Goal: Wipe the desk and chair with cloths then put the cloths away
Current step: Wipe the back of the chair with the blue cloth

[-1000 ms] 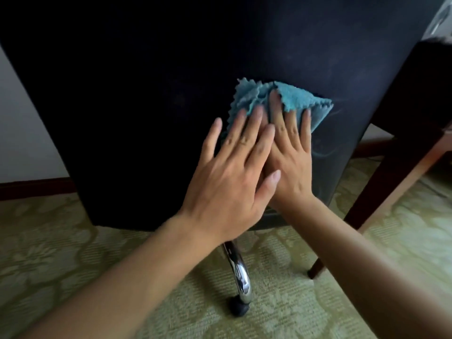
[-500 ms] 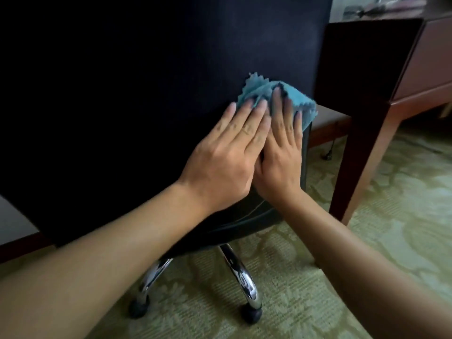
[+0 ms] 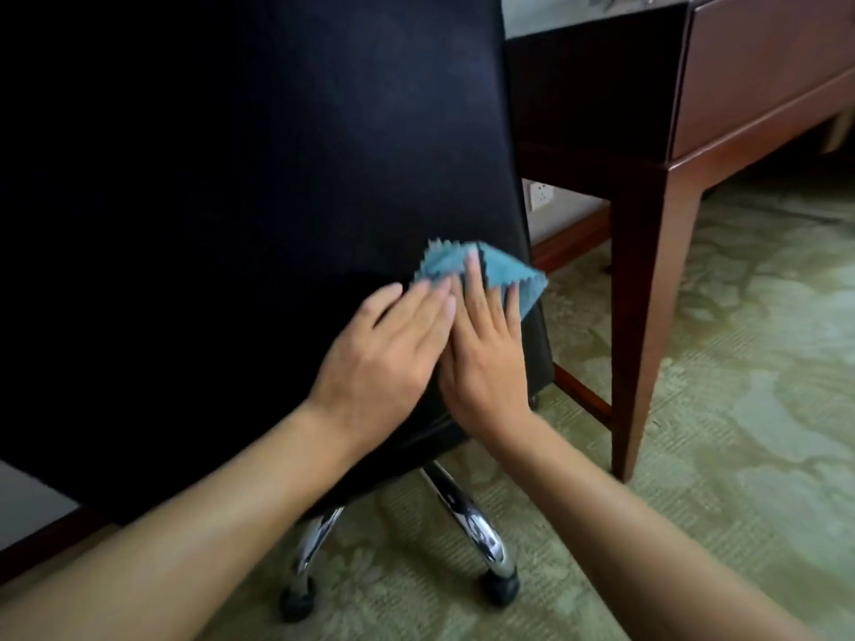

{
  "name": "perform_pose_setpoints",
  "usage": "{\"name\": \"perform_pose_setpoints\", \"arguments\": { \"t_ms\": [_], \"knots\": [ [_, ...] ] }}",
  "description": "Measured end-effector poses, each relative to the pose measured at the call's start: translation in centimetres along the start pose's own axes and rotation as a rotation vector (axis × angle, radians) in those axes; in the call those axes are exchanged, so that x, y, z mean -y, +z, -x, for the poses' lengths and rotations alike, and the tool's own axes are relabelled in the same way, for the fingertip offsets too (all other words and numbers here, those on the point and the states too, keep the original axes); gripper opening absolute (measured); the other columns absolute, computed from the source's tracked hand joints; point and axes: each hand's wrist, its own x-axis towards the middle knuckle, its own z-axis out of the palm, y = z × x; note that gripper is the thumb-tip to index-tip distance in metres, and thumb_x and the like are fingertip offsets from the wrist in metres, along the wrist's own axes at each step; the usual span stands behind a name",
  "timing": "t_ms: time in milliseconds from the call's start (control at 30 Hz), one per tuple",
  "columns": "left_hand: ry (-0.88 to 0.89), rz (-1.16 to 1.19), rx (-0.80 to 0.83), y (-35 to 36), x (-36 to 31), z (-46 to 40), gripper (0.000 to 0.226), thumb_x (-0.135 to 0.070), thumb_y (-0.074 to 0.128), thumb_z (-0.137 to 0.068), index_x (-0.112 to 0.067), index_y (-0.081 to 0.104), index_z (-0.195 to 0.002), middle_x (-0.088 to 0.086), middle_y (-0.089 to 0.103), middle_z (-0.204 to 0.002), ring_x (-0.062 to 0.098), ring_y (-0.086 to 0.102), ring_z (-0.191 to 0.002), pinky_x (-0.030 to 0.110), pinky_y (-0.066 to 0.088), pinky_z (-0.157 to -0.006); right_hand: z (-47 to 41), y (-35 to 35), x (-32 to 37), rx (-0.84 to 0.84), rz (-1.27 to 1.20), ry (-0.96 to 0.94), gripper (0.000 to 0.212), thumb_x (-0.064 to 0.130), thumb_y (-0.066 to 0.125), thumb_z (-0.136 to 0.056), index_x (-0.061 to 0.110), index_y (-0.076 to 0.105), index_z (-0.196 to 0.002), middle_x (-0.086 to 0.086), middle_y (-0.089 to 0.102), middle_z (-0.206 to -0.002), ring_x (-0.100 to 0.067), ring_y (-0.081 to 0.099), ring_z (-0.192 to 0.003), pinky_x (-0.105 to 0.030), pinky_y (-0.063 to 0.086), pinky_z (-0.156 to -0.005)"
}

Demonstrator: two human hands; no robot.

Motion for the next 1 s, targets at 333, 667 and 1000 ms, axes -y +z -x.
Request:
{"name": "perform_pose_setpoints", "arguments": {
  "t_ms": [333, 667, 1000],
  "knots": [
    [0.056, -0.040, 0.053, -1.8, 3.0, 0.3, 0.043, -0.002, 0.030, -0.101, -0.001, 0.065, -0.126, 0.014, 0.062, -0.133, 0.025, 0.058, -0.127, 0.039, 0.043, -0.102, -1.8, 0.6, 0.9, 0.021, 0.019, -0.046, 0.048, 0.028, 0.023, -0.106, 0.006, 0.032, -0.147, -0.016, 0.020, -0.157, -0.039, 0.046, -0.134, -0.060, 0.026, -0.114],
    [-0.044, -0.196, -0.061, -6.6, 9.4, -6.9, 0.043, -0.005, 0.029, -0.102, -0.001, 0.065, -0.126, 0.013, 0.064, -0.132, 0.024, 0.060, -0.125, 0.041, 0.040, -0.095, -12.8, -2.9, 4.7, -0.178, -0.022, -0.059, 0.052, 0.027, 0.035, -0.101, 0.010, 0.033, -0.150, -0.009, 0.021, -0.160, -0.027, 0.017, -0.150, -0.054, 0.016, -0.121],
    [0.036, -0.251, 0.224, -4.5, 5.7, -7.6, 0.049, -0.015, 0.032, -0.094, 0.001, 0.056, -0.134, 0.017, 0.058, -0.138, 0.026, 0.056, -0.128, 0.045, 0.038, -0.100, -9.3, -3.4, 2.0, 0.003, -0.039, 0.146, 0.057, 0.030, 0.029, -0.101, 0.014, 0.021, -0.155, -0.005, 0.011, -0.163, -0.023, 0.019, -0.150, -0.050, 0.016, -0.121]
  ]
}}
